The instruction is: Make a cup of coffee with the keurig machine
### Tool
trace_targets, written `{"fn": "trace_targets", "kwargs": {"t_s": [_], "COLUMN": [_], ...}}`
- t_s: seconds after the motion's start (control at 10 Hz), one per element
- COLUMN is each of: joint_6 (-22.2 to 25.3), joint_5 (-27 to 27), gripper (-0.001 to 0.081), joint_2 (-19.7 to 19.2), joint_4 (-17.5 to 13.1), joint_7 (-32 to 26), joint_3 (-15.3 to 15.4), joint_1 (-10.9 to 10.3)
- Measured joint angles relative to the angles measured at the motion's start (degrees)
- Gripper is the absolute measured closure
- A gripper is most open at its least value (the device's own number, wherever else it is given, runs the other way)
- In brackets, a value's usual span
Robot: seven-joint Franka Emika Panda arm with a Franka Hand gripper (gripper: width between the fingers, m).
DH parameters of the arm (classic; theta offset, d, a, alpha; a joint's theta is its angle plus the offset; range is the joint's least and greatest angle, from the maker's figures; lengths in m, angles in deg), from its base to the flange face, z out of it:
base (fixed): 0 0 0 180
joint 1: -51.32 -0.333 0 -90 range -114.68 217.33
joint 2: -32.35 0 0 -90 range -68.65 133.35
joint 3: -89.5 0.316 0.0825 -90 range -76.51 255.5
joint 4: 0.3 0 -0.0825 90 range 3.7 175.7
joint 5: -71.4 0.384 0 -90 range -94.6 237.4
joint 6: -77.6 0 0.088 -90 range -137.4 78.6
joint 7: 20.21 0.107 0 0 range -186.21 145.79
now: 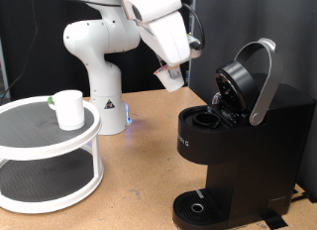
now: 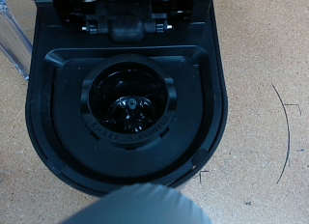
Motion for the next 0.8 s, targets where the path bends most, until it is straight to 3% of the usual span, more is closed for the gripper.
{"fn": "trace_targets", "kwargs": {"t_s": [0.8], "joint_6": [-2.73], "joint_5": [-0.5], "gripper": [0.0382], "joint_2": [-1.51], "joint_4": [0.54], "joint_7": [3.81], "joint_3": [5.82], "joint_1": [-1.18]}}
